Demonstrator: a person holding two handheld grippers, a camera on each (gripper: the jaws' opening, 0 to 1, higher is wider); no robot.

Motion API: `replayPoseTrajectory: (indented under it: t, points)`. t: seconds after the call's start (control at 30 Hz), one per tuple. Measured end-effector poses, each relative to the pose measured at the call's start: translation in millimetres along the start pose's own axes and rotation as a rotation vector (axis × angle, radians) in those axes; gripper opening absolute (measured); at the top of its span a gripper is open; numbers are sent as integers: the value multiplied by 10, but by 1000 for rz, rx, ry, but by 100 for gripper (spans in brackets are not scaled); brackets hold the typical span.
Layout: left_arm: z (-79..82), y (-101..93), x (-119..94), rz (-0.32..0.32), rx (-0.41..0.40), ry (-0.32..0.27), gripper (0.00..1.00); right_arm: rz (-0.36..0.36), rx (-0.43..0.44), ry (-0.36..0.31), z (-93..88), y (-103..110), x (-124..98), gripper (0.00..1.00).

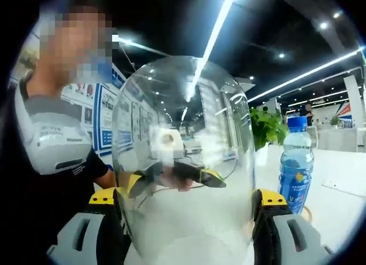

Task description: Open the cover put in the Mizone put the cover back on

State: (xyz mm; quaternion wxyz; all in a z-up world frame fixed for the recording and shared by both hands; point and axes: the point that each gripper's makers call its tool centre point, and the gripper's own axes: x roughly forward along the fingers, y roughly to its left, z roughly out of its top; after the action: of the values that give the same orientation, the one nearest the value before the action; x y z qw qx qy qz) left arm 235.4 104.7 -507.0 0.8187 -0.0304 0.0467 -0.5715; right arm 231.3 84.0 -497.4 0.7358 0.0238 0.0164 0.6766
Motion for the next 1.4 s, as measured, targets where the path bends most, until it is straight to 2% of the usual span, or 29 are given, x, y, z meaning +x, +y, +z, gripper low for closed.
replayPoseTrajectory:
  t: [0.23, 0.4, 0.67, 0.87, 1.0, 1.13, 1.27, 1.4]
  points:
    - [332, -83, -44, 21, 55, -7, 74, 13, -38, -25, 297, 89, 23, 89]
    - [501, -127, -33, 31, 82, 17, 74, 22, -71, -13, 498, 123, 13, 89]
    - [848, -178, -14, 51, 110, 22, 75, 26, -104, -44, 852, 134, -14, 89]
    - [1053, -161, -7, 60, 149, 55, 75, 28, -126, -48, 1046, 98, 5, 89]
    - [1261, -154, 7, 78, 159, 46, 75, 40, -129, -81, 1253, 54, -13, 89]
    - [1478, -109, 22, 85, 206, 45, 76, 39, -181, -93, 1490, 11, 9, 89]
    - [1698, -66, 38, 90, 245, 19, 76, 40, -224, -105, 1729, -48, 18, 89]
    - [1874, 15, 54, 96, 269, 10, 76, 44, -245, -103, 1894, -135, 43, 89]
